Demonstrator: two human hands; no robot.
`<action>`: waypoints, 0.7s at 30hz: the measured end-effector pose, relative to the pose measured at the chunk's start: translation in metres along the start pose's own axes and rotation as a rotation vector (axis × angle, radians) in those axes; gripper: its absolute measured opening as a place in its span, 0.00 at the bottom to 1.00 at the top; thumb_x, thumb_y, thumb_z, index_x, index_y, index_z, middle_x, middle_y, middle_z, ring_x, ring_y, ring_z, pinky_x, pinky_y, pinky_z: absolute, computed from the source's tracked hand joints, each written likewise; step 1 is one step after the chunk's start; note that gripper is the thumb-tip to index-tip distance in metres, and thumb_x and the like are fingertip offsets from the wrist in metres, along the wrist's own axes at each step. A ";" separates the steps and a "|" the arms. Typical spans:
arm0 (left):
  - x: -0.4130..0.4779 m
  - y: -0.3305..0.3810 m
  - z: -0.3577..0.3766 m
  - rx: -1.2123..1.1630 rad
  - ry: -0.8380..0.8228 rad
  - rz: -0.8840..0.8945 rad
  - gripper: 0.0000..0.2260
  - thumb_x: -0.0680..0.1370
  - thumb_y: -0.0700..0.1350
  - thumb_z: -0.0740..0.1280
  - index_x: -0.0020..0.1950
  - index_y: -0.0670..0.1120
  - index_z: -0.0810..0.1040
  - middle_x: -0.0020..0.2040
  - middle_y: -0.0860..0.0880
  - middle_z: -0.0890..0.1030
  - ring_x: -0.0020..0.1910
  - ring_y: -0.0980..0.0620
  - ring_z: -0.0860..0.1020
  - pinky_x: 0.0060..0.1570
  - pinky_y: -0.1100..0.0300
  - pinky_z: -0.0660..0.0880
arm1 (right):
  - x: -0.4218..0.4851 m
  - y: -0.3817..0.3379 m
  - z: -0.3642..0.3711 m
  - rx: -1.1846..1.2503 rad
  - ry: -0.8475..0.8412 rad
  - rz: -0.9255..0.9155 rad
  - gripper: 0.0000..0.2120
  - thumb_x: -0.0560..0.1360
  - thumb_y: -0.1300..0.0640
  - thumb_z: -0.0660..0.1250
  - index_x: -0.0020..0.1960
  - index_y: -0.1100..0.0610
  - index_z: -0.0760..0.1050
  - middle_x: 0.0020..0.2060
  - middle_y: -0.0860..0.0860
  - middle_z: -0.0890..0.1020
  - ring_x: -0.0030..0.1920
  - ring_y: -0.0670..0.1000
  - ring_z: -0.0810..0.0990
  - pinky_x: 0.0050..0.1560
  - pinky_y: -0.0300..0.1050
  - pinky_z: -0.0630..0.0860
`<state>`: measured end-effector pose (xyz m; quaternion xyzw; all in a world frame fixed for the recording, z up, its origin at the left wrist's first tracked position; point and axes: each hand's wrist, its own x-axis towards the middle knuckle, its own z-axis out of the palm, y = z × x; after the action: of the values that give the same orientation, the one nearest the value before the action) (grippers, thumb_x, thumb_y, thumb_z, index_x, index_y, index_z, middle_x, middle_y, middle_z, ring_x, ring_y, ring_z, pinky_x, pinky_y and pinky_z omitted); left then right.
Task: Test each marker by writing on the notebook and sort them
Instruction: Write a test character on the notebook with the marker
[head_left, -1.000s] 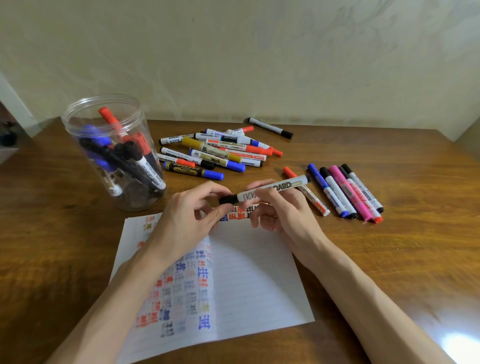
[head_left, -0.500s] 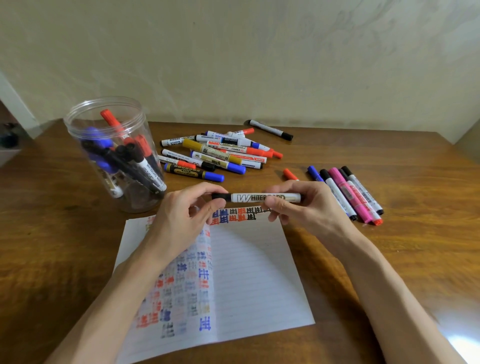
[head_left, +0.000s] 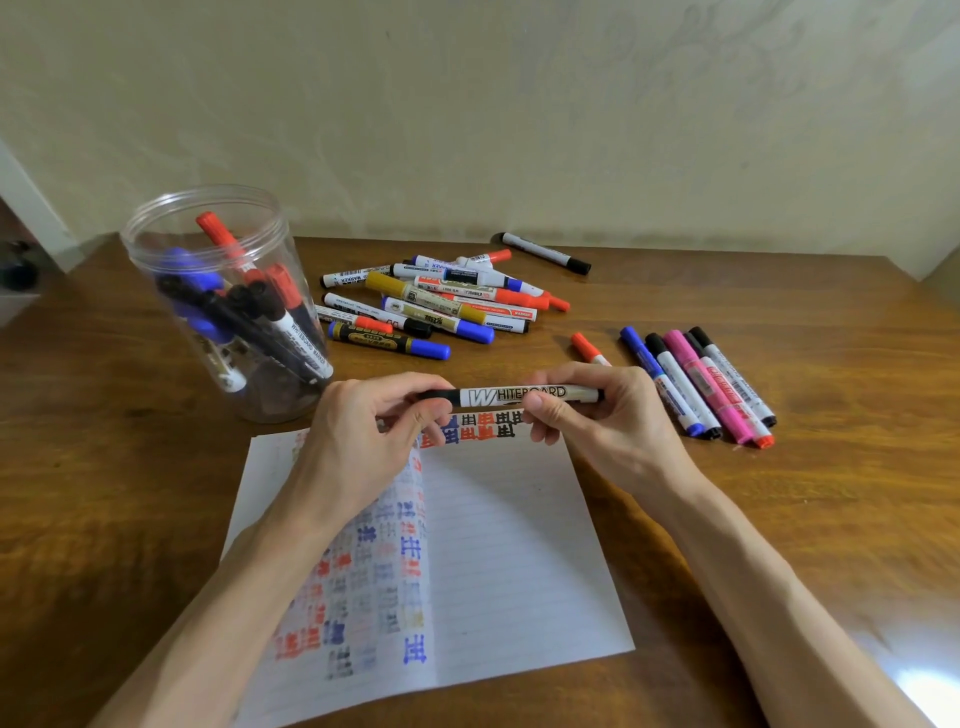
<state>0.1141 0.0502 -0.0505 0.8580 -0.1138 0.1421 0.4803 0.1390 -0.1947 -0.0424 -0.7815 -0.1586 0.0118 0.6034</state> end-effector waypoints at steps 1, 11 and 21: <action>0.000 0.001 0.001 -0.001 0.002 -0.004 0.11 0.78 0.42 0.71 0.58 0.55 0.81 0.43 0.57 0.85 0.42 0.61 0.85 0.42 0.67 0.81 | 0.000 -0.001 0.001 0.001 0.000 -0.004 0.07 0.75 0.53 0.74 0.52 0.53 0.85 0.41 0.51 0.89 0.39 0.50 0.87 0.43 0.41 0.84; 0.002 -0.001 -0.001 0.059 0.002 -0.044 0.08 0.81 0.45 0.68 0.58 0.54 0.81 0.44 0.58 0.84 0.46 0.60 0.84 0.44 0.68 0.80 | 0.002 0.002 0.007 0.030 -0.011 -0.029 0.06 0.78 0.56 0.74 0.54 0.54 0.85 0.41 0.53 0.88 0.40 0.50 0.86 0.42 0.40 0.83; 0.019 0.032 -0.016 -0.284 0.196 0.008 0.09 0.82 0.45 0.67 0.59 0.42 0.78 0.52 0.50 0.84 0.53 0.56 0.83 0.49 0.66 0.78 | 0.008 0.006 0.023 0.010 -0.029 0.025 0.37 0.69 0.49 0.81 0.76 0.49 0.73 0.60 0.47 0.85 0.57 0.46 0.86 0.56 0.44 0.84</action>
<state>0.1188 0.0468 -0.0108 0.7631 -0.0887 0.2094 0.6050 0.1434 -0.1723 -0.0533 -0.7802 -0.1572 0.0313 0.6046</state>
